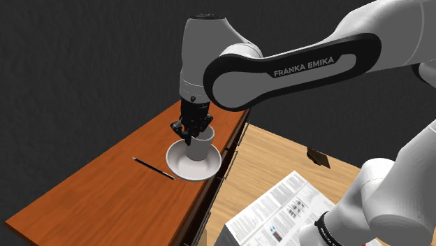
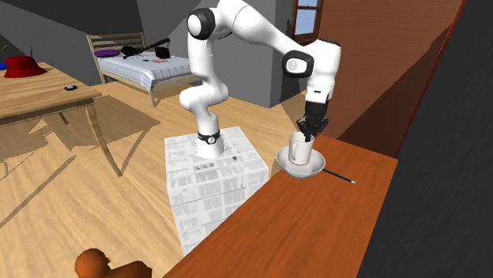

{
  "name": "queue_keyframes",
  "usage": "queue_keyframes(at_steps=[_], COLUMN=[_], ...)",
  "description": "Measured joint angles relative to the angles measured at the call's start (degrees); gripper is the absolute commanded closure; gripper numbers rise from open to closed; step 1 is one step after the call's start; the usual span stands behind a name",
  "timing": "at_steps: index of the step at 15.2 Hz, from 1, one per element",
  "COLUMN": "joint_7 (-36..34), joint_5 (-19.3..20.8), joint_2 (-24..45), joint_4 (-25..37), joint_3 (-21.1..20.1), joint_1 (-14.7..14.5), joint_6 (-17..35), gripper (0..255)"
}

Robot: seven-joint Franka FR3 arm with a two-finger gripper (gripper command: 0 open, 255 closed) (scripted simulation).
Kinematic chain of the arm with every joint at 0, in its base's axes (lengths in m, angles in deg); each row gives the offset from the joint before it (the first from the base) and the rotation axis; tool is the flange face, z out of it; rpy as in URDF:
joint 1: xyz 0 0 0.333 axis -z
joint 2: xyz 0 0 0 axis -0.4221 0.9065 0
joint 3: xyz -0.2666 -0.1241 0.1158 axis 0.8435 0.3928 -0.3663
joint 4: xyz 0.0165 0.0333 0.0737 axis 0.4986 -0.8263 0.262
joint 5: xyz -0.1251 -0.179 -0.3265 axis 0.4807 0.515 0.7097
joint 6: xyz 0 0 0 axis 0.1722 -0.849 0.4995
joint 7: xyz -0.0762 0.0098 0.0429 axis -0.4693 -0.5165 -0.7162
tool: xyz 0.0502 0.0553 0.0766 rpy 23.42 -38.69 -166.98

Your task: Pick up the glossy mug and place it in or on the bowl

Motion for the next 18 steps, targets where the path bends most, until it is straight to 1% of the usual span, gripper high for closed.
queue_keyframes(at_steps=[1, 7, 12, 18], joint_7=[0.0, 0.0, 0.4, 0.6], joint_5=[0.0, 0.0, -0.8, -0.9], joint_2=[0.0, 0.0, -1.9, -2.1], joint_4=[0.0, 0.0, 4.5, 5.1], joint_3=[0.0, 0.0, -0.2, -0.1], joint_1=[0.0, 0.0, -0.2, -0.1], joint_6=[0.0, 0.0, -6.3, -7.0], gripper=[0, 0, 0, 0])
